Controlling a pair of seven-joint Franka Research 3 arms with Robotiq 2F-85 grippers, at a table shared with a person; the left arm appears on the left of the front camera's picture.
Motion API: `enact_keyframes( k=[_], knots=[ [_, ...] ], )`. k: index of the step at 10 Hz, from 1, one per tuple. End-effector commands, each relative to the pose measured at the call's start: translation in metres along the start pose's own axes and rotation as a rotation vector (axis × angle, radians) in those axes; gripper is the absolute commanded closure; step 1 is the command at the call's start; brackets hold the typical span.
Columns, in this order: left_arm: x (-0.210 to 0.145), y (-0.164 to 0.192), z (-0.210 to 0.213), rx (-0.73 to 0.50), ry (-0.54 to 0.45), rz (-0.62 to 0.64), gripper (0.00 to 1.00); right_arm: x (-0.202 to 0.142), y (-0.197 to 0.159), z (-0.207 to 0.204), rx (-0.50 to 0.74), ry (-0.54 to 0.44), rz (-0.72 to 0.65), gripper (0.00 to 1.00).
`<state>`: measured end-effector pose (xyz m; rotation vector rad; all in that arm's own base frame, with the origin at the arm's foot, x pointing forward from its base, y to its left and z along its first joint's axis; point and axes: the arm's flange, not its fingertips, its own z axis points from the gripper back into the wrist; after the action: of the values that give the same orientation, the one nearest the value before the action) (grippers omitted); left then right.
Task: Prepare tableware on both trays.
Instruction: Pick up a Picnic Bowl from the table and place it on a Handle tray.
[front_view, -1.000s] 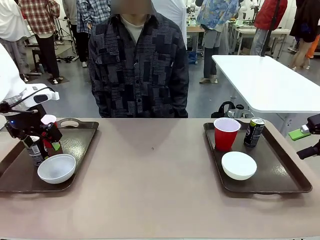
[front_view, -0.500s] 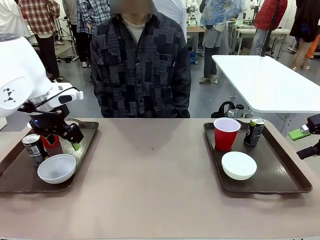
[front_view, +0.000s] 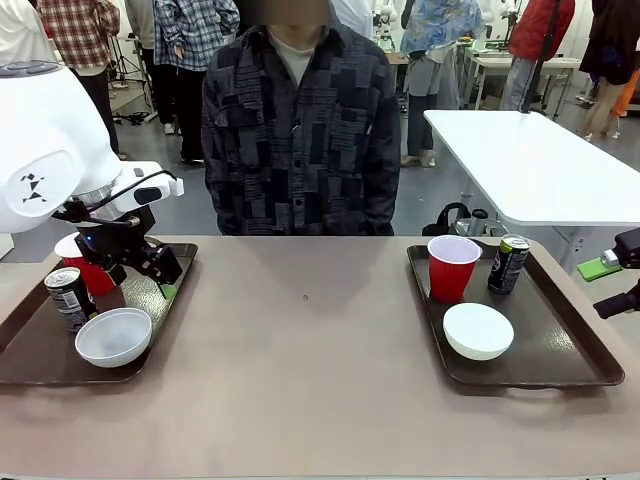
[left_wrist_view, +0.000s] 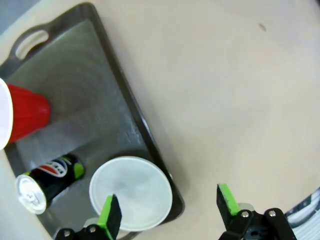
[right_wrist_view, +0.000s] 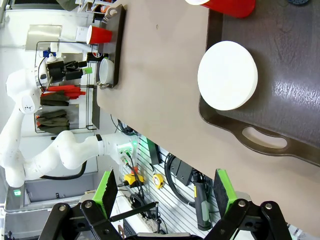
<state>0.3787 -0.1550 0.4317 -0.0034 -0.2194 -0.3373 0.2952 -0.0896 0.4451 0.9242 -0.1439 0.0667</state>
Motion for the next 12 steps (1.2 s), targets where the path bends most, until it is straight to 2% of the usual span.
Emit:
enact_keyframes(
  k=[1, 9, 10, 11, 12],
  knots=[
    [-0.001, 0.001, -0.002, 0.000, 0.004, 0.003, 0.00, 0.001, 0.000, 0.001, 0.027, -0.013, 0.012, 0.00],
    [0.000, 0.000, -0.001, 0.000, 0.002, 0.001, 0.00, 0.001, 0.000, 0.001, 0.027, -0.013, 0.012, 0.00],
    [0.003, 0.001, 0.019, -0.149, 0.028, -0.063, 0.00, 0.001, 0.000, 0.001, 0.027, -0.013, 0.012, 0.00],
    [-0.008, 0.003, 0.044, -0.330, -0.001, -0.027, 0.00, 0.001, 0.000, 0.001, 0.027, -0.013, 0.012, 0.00],
    [-0.015, 0.024, 0.070, -0.505, -0.042, -0.004, 0.00, 0.001, 0.000, 0.001, 0.027, -0.013, 0.012, 0.00]
  ],
)
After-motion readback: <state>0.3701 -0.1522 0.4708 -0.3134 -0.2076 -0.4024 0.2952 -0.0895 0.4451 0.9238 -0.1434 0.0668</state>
